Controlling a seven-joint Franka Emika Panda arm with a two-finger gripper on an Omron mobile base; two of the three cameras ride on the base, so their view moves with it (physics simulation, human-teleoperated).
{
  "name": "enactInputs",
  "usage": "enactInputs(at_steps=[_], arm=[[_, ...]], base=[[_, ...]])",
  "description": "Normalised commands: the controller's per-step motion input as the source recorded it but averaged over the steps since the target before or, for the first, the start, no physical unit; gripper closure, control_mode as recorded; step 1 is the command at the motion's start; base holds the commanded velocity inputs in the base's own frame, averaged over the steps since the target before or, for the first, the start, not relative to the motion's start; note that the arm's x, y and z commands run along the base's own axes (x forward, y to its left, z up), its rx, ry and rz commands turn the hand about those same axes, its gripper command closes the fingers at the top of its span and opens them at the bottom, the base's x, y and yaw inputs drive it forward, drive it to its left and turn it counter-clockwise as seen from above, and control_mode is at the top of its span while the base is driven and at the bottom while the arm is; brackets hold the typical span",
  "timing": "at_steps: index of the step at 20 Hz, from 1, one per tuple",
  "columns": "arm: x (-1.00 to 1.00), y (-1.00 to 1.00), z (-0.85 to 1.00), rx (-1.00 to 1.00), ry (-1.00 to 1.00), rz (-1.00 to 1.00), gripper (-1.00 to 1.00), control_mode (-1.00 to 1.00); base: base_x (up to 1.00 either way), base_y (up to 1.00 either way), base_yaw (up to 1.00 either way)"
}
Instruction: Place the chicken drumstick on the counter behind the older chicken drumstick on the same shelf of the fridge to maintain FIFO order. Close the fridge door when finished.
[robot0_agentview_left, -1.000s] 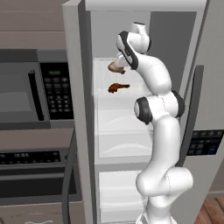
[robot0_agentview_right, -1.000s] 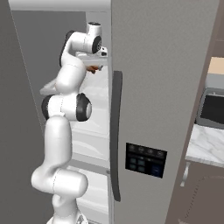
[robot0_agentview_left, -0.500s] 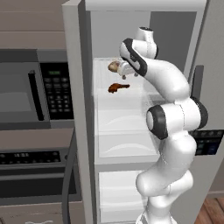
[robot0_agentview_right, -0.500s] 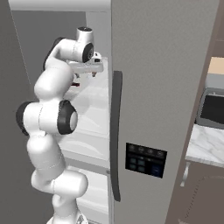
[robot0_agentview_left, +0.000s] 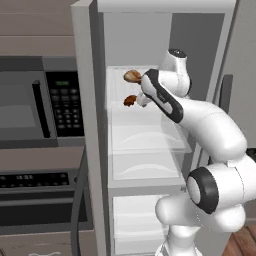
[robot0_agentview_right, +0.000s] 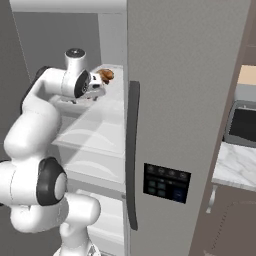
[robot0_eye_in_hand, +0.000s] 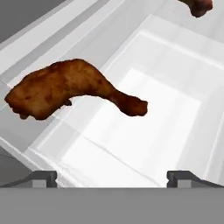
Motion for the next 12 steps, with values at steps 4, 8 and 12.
enactInputs(at_steps=[4,8,12], arm=[[-1.0,0.11,0.0,0.0,-0.07,0.0,-1.0,-1.0],[-1.0,0.03,0.0,0.03,-0.05,0.0,-1.0,-1.0],[-1.0,0.0,0.0,0.06,-0.01,0.0,-1.0,-1.0]], base=[[0.0,0.0,0.0],[0.0,0.0,0.0],[0.0,0.0,0.0]])
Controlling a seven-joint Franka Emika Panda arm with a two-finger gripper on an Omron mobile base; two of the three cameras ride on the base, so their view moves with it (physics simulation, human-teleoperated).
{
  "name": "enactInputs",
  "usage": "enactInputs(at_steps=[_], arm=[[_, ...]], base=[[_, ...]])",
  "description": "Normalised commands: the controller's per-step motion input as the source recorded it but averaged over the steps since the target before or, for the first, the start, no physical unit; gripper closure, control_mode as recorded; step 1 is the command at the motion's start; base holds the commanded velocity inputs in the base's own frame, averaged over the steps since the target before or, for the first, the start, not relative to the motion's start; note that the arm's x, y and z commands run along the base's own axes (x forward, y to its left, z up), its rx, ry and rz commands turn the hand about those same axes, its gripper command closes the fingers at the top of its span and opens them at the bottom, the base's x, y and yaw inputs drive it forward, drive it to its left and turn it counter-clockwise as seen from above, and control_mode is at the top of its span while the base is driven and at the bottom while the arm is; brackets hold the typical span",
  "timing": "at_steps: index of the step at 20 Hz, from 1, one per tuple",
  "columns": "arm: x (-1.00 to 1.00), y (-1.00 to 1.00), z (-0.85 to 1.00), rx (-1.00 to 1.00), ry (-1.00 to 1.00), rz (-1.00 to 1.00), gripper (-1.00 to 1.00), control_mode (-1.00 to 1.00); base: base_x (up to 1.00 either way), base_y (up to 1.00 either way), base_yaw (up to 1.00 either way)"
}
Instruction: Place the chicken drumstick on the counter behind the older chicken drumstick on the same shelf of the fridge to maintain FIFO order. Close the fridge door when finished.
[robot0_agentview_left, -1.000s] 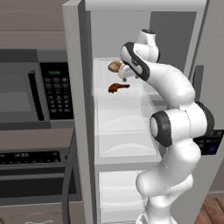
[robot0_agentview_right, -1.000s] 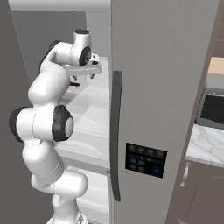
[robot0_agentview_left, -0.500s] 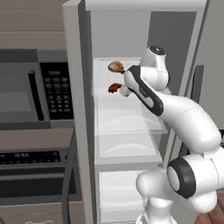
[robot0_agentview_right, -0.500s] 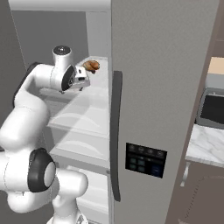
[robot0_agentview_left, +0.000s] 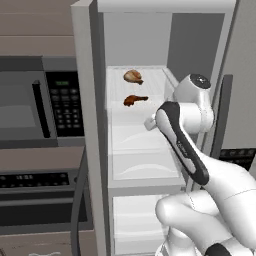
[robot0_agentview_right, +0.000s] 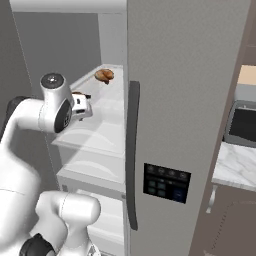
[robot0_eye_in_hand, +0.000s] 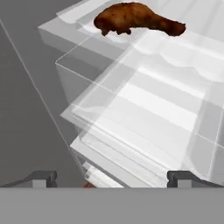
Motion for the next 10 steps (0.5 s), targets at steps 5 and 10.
enactInputs(at_steps=[5,10], arm=[[-0.91,0.03,0.0,0.03,0.0,0.0,-1.0,-1.0],[-0.12,0.07,-0.11,-0.04,0.04,0.0,-1.0,-1.0]], base=[[0.0,0.0,0.0],[0.0,0.0,0.0]])
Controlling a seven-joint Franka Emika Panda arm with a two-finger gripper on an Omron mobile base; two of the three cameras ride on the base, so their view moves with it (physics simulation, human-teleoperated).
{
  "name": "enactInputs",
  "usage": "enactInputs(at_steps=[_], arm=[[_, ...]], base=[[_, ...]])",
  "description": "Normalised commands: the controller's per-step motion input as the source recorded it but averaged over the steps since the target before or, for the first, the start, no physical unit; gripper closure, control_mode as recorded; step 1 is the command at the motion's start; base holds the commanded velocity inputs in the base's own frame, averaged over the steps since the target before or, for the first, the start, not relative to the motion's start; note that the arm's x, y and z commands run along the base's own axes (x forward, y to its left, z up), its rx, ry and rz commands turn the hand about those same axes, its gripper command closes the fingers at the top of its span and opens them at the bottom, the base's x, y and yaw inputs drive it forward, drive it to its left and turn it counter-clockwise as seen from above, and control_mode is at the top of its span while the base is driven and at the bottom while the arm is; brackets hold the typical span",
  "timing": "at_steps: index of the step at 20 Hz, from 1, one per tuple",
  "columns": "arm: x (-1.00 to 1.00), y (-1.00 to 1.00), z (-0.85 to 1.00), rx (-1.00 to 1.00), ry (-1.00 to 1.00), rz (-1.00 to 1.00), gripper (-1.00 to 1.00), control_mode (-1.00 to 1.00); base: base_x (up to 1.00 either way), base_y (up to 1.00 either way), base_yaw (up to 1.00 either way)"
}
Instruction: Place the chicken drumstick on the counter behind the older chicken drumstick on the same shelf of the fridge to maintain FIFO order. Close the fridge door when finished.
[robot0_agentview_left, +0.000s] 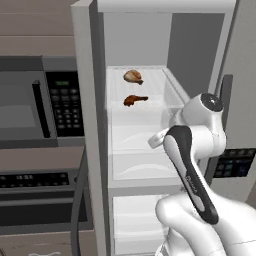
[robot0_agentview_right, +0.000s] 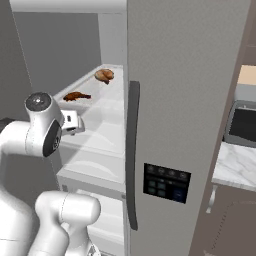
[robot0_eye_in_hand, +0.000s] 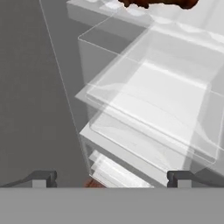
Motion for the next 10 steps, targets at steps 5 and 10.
enactInputs(at_steps=[5,10], arm=[[-0.2,0.0,-0.02,0.0,-0.05,0.0,-1.0,1.0],[0.0,0.0,0.0,0.0,0.0,0.0,-1.0,1.0]], base=[[-0.8,0.0,-0.09],[-1.0,0.04,-0.13]])
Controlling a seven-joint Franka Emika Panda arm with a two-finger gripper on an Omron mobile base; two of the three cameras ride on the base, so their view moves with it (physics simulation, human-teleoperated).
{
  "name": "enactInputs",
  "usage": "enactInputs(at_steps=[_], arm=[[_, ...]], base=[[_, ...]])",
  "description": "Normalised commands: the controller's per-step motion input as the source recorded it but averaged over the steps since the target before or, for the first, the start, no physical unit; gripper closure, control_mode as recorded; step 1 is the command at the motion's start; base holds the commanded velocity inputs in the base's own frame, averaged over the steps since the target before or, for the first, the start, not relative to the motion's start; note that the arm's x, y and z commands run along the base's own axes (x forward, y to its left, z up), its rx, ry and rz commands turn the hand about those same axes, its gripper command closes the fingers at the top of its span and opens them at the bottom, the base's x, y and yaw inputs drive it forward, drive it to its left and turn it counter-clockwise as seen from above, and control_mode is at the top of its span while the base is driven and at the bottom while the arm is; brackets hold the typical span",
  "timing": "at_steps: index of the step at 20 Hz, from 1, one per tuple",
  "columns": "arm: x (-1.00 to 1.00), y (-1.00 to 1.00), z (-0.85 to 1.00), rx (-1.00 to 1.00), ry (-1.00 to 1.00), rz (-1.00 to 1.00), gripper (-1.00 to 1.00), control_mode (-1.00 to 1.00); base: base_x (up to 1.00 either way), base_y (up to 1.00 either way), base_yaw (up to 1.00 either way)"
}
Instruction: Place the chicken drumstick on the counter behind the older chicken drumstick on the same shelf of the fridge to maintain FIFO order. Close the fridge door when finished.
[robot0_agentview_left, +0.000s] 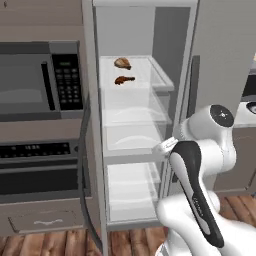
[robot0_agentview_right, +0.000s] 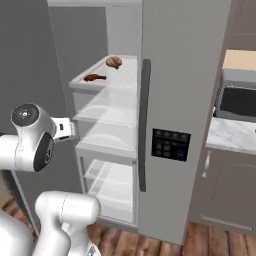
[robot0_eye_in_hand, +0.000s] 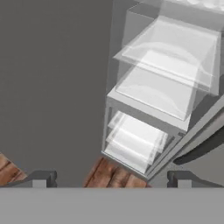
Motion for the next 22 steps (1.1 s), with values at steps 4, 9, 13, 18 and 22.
enactInputs(at_steps=[4,9,13,18,22], arm=[[0.0,0.0,0.0,0.0,0.0,0.0,-1.0,1.0],[0.0,0.0,0.0,0.0,0.0,0.0,-1.0,1.0],[0.0,0.0,0.0,0.0,0.0,0.0,-1.0,1.0],[0.0,0.0,0.0,0.0,0.0,0.0,-1.0,1.0],[0.0,0.0,0.0,0.0,0.0,0.0,-1.0,1.0]], base=[[-1.0,0.19,-0.16],[-0.84,0.13,-0.21],[-0.31,0.28,-0.25],[0.04,0.27,-0.31],[0.06,0.02,-0.18]])
